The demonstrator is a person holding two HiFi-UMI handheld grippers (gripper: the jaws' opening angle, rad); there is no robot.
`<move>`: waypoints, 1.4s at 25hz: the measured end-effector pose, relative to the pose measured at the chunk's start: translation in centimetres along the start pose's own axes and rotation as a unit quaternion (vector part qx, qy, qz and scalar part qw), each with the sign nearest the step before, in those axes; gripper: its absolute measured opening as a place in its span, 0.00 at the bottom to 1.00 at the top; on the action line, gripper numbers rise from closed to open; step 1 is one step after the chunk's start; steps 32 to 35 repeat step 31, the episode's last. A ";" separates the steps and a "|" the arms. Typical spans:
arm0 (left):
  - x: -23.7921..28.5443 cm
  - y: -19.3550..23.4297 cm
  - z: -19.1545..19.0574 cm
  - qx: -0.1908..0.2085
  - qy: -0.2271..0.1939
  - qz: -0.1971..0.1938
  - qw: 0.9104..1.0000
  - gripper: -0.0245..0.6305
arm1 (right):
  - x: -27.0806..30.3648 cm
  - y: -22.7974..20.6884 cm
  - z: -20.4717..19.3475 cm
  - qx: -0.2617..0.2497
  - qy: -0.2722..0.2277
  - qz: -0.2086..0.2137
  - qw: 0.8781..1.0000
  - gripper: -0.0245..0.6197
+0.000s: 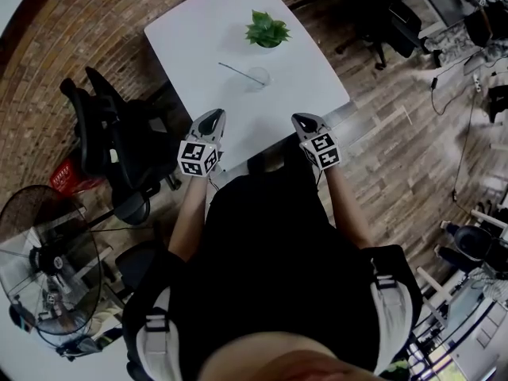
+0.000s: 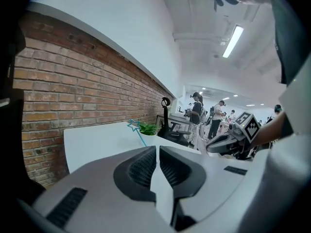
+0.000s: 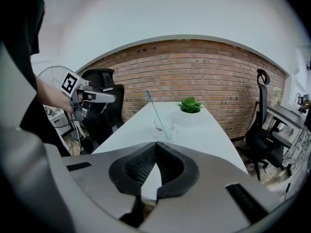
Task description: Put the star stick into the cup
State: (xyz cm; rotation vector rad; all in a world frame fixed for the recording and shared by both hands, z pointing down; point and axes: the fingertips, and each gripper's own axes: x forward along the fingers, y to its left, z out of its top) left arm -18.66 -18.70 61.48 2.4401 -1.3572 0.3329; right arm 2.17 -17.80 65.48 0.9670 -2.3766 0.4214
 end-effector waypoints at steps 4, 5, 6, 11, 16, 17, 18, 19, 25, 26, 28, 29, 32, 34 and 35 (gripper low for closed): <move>-2.0 0.2 -0.3 0.002 -0.002 0.005 1.000 0.09 | 0.0 0.7 0.4 -0.001 -0.006 -0.003 1.000 0.04; -2.4 0.2 -0.5 0.000 -0.002 0.006 1.000 0.09 | 0.0 1.0 0.6 -0.002 -0.006 -0.002 1.000 0.04; -2.8 0.1 -0.7 -0.001 -0.001 0.007 1.000 0.09 | -0.1 1.2 0.6 -0.004 -0.006 0.000 1.000 0.04; -3.8 -0.4 -1.8 0.001 0.005 0.001 1.000 0.09 | -0.2 2.0 0.6 -0.011 -0.010 -0.003 1.000 0.04; -4.1 -1.1 -1.7 0.005 0.002 -0.002 1.000 0.09 | -0.4 2.5 0.3 -0.009 -0.011 -0.001 1.000 0.04; -4.2 -1.2 -1.7 0.005 0.002 -0.002 1.000 0.09 | -0.4 2.6 0.3 -0.009 -0.011 0.000 1.000 0.04; -4.5 -1.3 -1.6 0.005 0.002 -0.003 1.000 0.09 | -0.4 2.7 0.4 -0.009 -0.011 0.001 1.000 0.04; -4.7 -1.4 -1.5 0.003 0.001 -0.003 1.000 0.09 | -0.4 2.7 0.5 -0.009 -0.011 0.002 1.000 0.04; -5.2 -0.9 -1.3 -0.010 -0.003 0.002 1.000 0.09 | 0.4 3.0 1.5 -0.019 -0.018 0.007 1.000 0.04; -5.2 -0.9 -1.2 -0.010 -0.003 0.000 1.000 0.09 | 0.4 3.0 1.5 -0.019 -0.018 0.007 1.000 0.04; -5.0 -1.1 -0.9 -0.008 -0.005 -0.003 1.000 0.09 | 0.5 2.9 1.5 -0.018 -0.018 0.006 1.000 0.04; -5.0 -1.2 -0.8 -0.008 -0.006 -0.004 1.000 0.09 | 0.5 2.9 1.5 -0.018 -0.018 0.005 1.000 0.04; -5.0 -1.5 -0.6 -0.008 -0.009 -0.007 1.000 0.09 | 0.4 2.8 1.5 -0.016 -0.017 0.002 1.000 0.04; -5.0 -1.5 -0.6 -0.008 -0.009 -0.007 1.000 0.09 | 0.4 2.8 1.5 -0.016 -0.017 0.002 1.000 0.04; -5.0 -1.5 -0.6 -0.008 -0.009 -0.007 1.000 0.09 | 0.4 2.8 1.5 -0.016 -0.017 0.002 1.000 0.04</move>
